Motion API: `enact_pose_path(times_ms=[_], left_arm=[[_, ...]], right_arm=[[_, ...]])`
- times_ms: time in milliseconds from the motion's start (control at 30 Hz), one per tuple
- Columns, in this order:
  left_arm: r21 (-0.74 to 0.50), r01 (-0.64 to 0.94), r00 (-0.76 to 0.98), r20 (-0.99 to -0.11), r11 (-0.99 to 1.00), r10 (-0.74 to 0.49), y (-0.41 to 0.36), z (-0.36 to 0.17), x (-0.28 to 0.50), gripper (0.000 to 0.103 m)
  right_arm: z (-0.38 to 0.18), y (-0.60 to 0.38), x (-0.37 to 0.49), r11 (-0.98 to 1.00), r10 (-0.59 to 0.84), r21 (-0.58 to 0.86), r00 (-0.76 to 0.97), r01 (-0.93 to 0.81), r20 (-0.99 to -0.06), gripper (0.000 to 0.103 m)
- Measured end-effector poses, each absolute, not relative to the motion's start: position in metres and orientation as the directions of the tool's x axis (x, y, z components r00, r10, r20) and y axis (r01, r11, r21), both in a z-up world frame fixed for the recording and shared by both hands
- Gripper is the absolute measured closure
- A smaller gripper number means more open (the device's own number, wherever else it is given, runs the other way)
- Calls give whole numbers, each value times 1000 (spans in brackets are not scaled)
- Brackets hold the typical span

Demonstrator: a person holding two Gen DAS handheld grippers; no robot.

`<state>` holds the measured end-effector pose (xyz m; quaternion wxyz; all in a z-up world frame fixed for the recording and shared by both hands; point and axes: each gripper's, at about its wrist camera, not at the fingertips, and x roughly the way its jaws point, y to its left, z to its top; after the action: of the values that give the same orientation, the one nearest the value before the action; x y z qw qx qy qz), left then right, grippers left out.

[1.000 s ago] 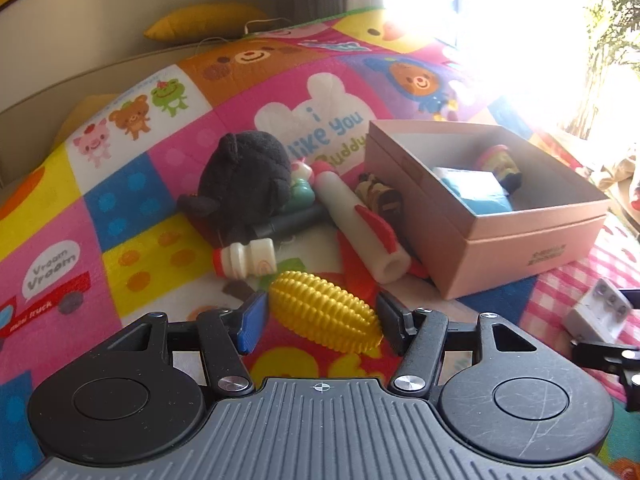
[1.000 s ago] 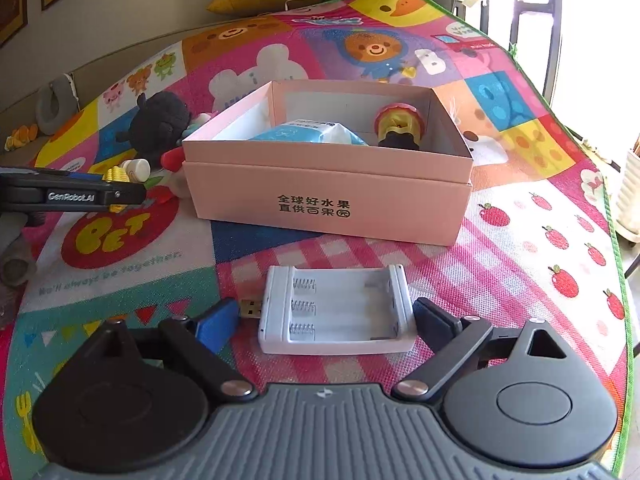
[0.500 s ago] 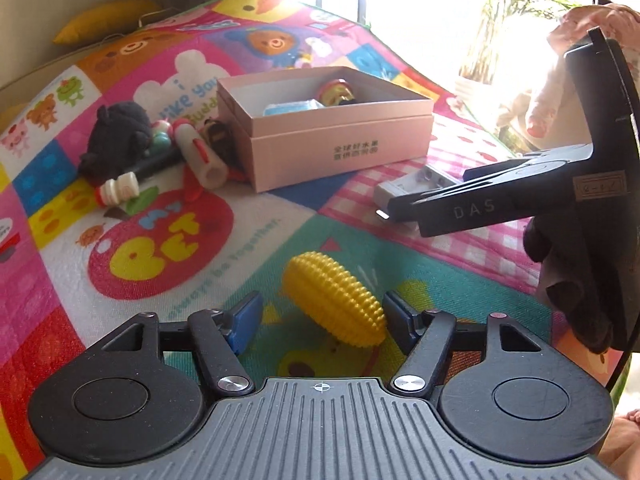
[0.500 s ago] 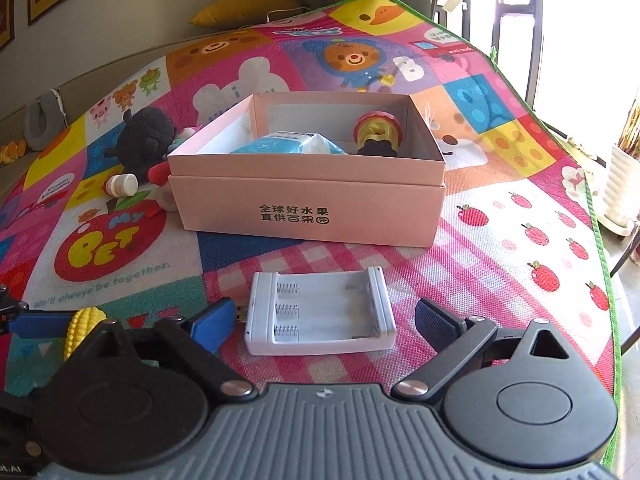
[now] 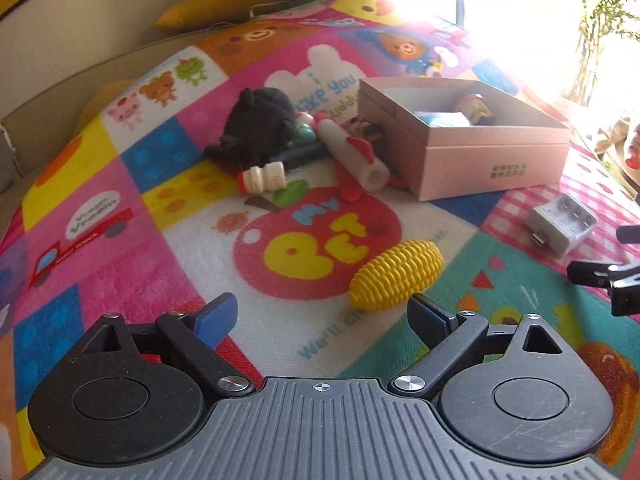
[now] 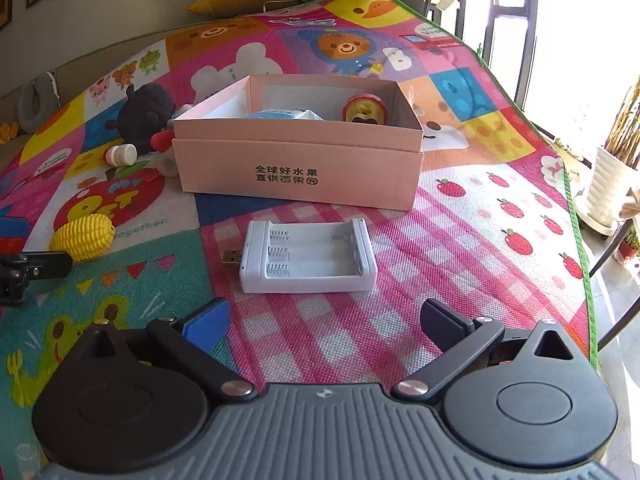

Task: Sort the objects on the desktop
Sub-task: 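Carry the yellow corn toy with the left tool and set it on the mat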

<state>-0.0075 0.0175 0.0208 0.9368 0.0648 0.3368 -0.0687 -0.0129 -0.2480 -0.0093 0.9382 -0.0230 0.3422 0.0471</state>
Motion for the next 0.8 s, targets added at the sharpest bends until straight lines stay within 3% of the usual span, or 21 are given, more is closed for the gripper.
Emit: enact_pose_path(times_ms=[233,400,533,800], left_arm=[[26,143,766,-636,989,-94,28,26,-8,6],[-90,258,728,-636,962,-254,16,29,-15,3],[-83,404,685,-632,911,-361,-18,25,-24,3],[-13,365,714,-637,931,-289,-28,19,-27,0]], right_arm=[[-11,-250,-12,995,75,2,760,-97,-645,0],[-11,-249,-12,995,74,1,761,-96,-644,0],[-11,-249,-12,995,73,0,761,-96,-644,0],[-11,-251,-12,996,66,3,766,-84,-640,0]])
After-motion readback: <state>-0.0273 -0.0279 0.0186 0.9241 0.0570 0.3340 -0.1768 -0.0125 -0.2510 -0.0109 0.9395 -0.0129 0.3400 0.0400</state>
